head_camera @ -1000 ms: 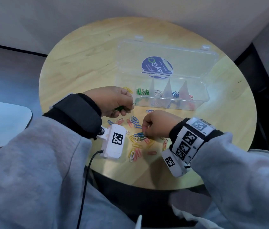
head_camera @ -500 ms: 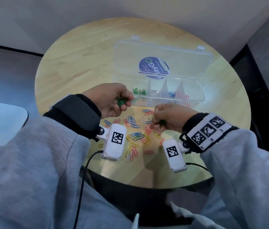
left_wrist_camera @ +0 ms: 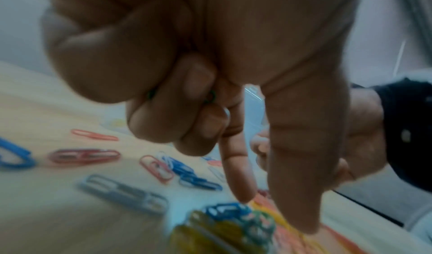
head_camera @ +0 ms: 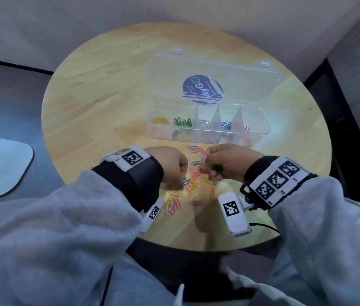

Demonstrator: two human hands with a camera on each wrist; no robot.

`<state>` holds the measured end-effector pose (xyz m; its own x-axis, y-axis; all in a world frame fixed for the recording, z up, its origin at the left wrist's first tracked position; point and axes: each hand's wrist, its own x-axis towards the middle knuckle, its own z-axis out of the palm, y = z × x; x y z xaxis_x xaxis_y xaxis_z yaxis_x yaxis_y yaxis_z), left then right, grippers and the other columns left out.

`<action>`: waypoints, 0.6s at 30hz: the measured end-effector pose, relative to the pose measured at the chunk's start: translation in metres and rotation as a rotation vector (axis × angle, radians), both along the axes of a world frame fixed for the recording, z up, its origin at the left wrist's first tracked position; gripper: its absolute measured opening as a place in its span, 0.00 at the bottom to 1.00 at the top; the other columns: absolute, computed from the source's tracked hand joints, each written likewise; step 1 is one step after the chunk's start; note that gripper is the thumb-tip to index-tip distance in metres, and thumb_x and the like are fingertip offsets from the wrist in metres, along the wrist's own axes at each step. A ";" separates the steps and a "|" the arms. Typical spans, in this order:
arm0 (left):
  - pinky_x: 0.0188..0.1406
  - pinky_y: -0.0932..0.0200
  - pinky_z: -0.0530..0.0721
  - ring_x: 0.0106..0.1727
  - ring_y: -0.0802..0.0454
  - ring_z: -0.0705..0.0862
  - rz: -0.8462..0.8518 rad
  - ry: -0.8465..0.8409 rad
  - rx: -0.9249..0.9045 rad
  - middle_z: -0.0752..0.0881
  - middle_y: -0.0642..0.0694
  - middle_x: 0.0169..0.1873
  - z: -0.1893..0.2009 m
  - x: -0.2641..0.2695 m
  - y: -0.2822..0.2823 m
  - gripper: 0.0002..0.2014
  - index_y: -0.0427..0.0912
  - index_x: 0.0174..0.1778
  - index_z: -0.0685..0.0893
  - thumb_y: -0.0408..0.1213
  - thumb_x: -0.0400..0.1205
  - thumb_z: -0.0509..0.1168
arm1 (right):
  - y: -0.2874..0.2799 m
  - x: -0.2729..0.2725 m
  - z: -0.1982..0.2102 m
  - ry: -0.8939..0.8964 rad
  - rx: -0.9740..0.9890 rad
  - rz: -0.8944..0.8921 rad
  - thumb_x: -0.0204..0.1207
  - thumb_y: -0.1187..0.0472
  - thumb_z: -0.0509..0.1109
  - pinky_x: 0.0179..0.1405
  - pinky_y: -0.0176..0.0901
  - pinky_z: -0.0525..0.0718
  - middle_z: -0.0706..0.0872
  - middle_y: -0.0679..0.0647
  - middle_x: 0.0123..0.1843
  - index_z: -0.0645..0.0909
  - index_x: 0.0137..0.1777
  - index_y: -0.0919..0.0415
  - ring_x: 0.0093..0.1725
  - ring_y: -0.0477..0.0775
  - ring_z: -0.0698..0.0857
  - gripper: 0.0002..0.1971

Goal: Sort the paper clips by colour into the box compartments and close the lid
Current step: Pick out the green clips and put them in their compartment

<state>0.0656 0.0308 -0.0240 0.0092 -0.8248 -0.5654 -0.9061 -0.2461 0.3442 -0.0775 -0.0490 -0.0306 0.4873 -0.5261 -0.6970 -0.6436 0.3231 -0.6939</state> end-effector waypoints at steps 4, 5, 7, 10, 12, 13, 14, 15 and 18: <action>0.31 0.63 0.71 0.39 0.52 0.78 -0.028 -0.058 -0.003 0.80 0.54 0.31 -0.004 -0.008 -0.002 0.06 0.50 0.36 0.80 0.38 0.72 0.72 | 0.003 0.002 -0.001 0.087 -0.133 0.130 0.75 0.71 0.67 0.17 0.32 0.71 0.81 0.61 0.38 0.74 0.34 0.60 0.23 0.47 0.73 0.10; 0.30 0.63 0.71 0.39 0.50 0.78 -0.026 -0.073 -0.005 0.81 0.52 0.33 -0.005 -0.009 -0.003 0.04 0.49 0.37 0.82 0.37 0.72 0.71 | 0.004 0.003 -0.001 0.108 -0.170 0.171 0.74 0.71 0.68 0.19 0.33 0.72 0.81 0.60 0.37 0.75 0.35 0.60 0.24 0.48 0.73 0.09; 0.32 0.62 0.72 0.38 0.47 0.78 -0.012 -0.098 -0.011 0.82 0.48 0.35 -0.006 -0.007 -0.003 0.02 0.46 0.39 0.85 0.36 0.72 0.69 | 0.006 0.004 0.001 0.160 -0.250 0.252 0.73 0.70 0.69 0.24 0.35 0.74 0.81 0.57 0.35 0.78 0.35 0.58 0.27 0.48 0.74 0.08; 0.35 0.60 0.73 0.36 0.48 0.77 0.040 -0.055 -0.001 0.81 0.49 0.32 -0.006 0.001 -0.004 0.02 0.46 0.34 0.83 0.36 0.71 0.69 | 0.010 0.006 0.004 0.219 -0.330 0.343 0.71 0.68 0.70 0.26 0.35 0.73 0.81 0.49 0.31 0.81 0.35 0.53 0.28 0.46 0.75 0.09; 0.38 0.60 0.74 0.35 0.51 0.77 0.086 0.019 0.002 0.80 0.51 0.29 0.000 0.012 -0.004 0.06 0.47 0.30 0.81 0.38 0.71 0.71 | 0.013 0.010 0.005 0.241 -0.384 0.392 0.70 0.66 0.72 0.29 0.35 0.72 0.80 0.45 0.30 0.82 0.35 0.50 0.29 0.44 0.75 0.09; 0.39 0.61 0.74 0.34 0.52 0.77 0.121 0.053 -0.005 0.80 0.52 0.27 0.005 0.018 -0.004 0.08 0.47 0.29 0.81 0.40 0.71 0.73 | 0.015 0.012 0.005 0.248 -0.417 0.409 0.70 0.66 0.72 0.31 0.35 0.72 0.78 0.44 0.30 0.81 0.35 0.49 0.29 0.44 0.75 0.09; 0.39 0.62 0.73 0.31 0.53 0.75 0.161 0.091 -0.012 0.79 0.53 0.25 0.010 0.025 -0.004 0.09 0.48 0.28 0.81 0.41 0.70 0.74 | 0.016 0.015 0.005 0.253 -0.448 0.420 0.69 0.65 0.72 0.31 0.35 0.72 0.77 0.44 0.29 0.81 0.35 0.49 0.29 0.44 0.74 0.09; 0.36 0.62 0.72 0.29 0.53 0.74 0.200 0.136 -0.017 0.78 0.52 0.24 0.015 0.032 -0.004 0.09 0.48 0.29 0.81 0.42 0.70 0.74 | 0.018 0.017 0.004 0.261 -0.474 0.429 0.69 0.65 0.72 0.30 0.36 0.72 0.75 0.44 0.28 0.80 0.35 0.48 0.29 0.45 0.74 0.09; 0.25 0.63 0.61 0.24 0.50 0.64 0.347 0.347 -0.020 0.71 0.48 0.21 0.027 0.049 -0.002 0.07 0.44 0.30 0.81 0.36 0.73 0.72 | 0.021 0.025 0.002 0.290 -0.534 0.472 0.69 0.63 0.72 0.31 0.37 0.75 0.76 0.44 0.30 0.81 0.39 0.49 0.29 0.46 0.75 0.07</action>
